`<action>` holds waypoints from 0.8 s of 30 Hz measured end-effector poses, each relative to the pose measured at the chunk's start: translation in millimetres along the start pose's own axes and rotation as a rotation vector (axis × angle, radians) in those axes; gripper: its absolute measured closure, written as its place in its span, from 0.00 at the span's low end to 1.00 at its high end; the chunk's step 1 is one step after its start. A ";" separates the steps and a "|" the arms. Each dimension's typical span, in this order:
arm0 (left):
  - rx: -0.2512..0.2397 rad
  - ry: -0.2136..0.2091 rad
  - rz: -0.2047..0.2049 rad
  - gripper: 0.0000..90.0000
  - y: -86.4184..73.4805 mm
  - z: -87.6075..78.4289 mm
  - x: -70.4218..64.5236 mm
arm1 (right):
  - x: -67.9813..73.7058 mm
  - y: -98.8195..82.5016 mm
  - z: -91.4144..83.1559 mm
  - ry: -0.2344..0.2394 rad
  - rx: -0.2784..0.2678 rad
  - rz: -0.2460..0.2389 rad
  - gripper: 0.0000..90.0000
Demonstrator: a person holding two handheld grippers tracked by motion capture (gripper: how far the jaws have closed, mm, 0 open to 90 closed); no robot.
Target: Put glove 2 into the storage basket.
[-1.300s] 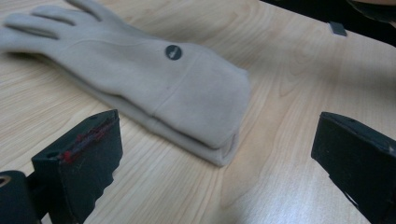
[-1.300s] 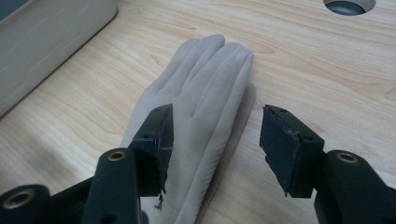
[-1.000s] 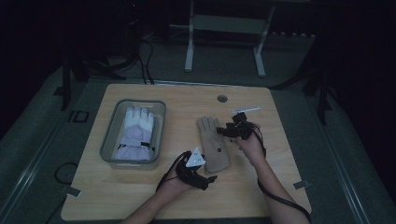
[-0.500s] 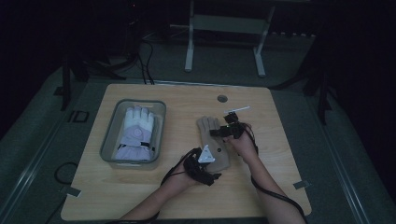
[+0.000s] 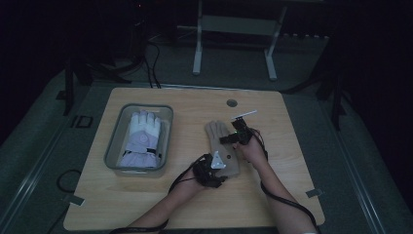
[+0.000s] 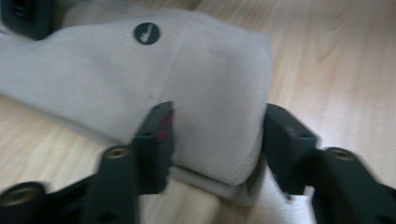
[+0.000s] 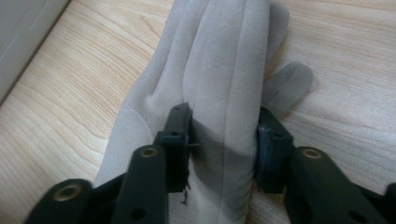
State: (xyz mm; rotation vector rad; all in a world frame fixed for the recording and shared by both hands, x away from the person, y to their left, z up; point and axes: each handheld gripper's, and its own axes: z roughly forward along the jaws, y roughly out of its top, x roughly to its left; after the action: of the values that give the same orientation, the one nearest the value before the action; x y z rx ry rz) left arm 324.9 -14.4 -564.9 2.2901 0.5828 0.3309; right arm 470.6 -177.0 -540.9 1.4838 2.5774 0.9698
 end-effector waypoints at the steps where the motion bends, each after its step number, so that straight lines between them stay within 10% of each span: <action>1: 0.003 0.017 0.004 0.63 0.1 0.0 0.3 | 1.2 -0.1 -0.5 -0.007 -0.003 -0.007 0.75; 5: 0.019 0.042 0.005 0.89 2.5 -0.9 1.7 | 6.4 -1.3 -1.7 -0.037 -0.021 -0.018 0.80; 24: -0.004 0.117 0.075 0.93 20.3 -39.4 4.1 | 21.8 15.9 -30.2 -0.012 -0.119 -0.016 0.82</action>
State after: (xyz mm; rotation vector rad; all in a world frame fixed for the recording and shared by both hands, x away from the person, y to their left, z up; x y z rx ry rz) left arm 319.0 -1.4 -522.7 2.3040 0.5546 0.5049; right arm 461.8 -169.5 -502.2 1.4331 2.4713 1.0887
